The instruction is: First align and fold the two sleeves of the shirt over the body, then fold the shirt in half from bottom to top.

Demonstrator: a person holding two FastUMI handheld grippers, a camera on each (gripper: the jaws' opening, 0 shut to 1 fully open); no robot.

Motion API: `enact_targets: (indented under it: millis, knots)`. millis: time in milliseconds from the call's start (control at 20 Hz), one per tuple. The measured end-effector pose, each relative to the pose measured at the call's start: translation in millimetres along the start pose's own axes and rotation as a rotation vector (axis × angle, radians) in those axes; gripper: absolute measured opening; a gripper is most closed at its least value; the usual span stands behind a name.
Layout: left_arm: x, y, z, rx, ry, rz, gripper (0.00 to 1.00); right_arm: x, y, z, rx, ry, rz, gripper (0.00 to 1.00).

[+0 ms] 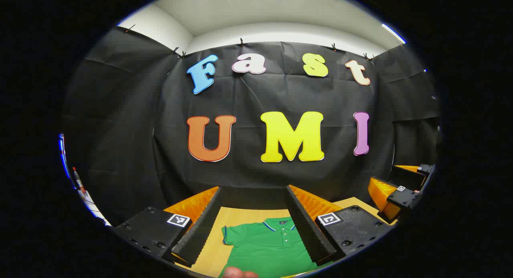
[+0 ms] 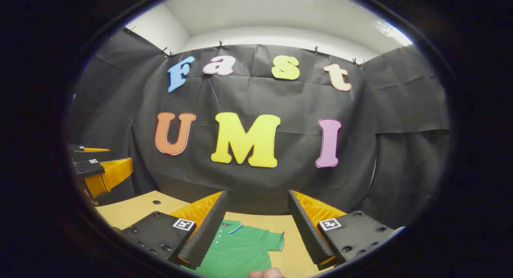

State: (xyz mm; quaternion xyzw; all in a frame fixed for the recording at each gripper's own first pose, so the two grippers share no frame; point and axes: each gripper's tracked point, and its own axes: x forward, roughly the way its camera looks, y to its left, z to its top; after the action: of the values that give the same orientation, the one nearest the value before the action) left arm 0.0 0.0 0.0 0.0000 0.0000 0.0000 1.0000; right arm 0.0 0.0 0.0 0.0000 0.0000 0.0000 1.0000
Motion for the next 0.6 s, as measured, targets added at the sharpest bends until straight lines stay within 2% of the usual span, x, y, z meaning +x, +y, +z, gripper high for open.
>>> enact_targets:
  millis: [250, 600]
  knots:
    - [1, 8, 1, -0.004, -0.005, 0.028, 0.99, 4, -3, 0, 0.014, 0.002, -0.007, 0.96]
    - [2, 0, 7, 0.012, -0.025, -0.001, 0.99, 11, -9, 2, 0.013, 0.002, -0.020, 0.96]
